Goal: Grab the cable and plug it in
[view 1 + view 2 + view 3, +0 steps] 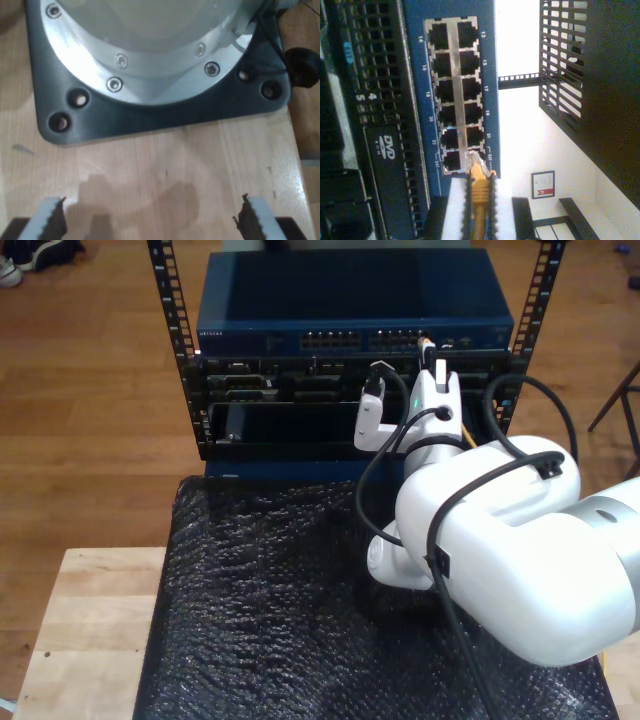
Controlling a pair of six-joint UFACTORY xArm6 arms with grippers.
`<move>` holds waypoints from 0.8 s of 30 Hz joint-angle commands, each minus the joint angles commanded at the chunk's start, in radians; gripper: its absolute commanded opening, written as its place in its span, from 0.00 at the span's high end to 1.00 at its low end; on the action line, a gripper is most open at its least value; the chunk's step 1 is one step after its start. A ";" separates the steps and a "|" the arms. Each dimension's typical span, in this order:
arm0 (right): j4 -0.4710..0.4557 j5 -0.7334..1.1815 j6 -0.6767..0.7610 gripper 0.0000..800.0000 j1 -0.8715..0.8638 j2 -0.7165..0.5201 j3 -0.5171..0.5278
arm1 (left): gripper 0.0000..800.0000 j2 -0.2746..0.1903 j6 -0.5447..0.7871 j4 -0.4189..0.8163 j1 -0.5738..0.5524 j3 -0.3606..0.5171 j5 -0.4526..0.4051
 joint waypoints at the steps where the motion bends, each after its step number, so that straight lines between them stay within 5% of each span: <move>1: 0.000 0.000 0.000 1.00 0.000 0.000 -0.003 | 0.00 0.000 0.000 0.000 0.000 0.000 0.000; 24: 0.000 0.000 0.000 1.00 -0.006 0.015 -0.028 | 0.00 0.000 0.000 0.000 0.000 0.000 0.000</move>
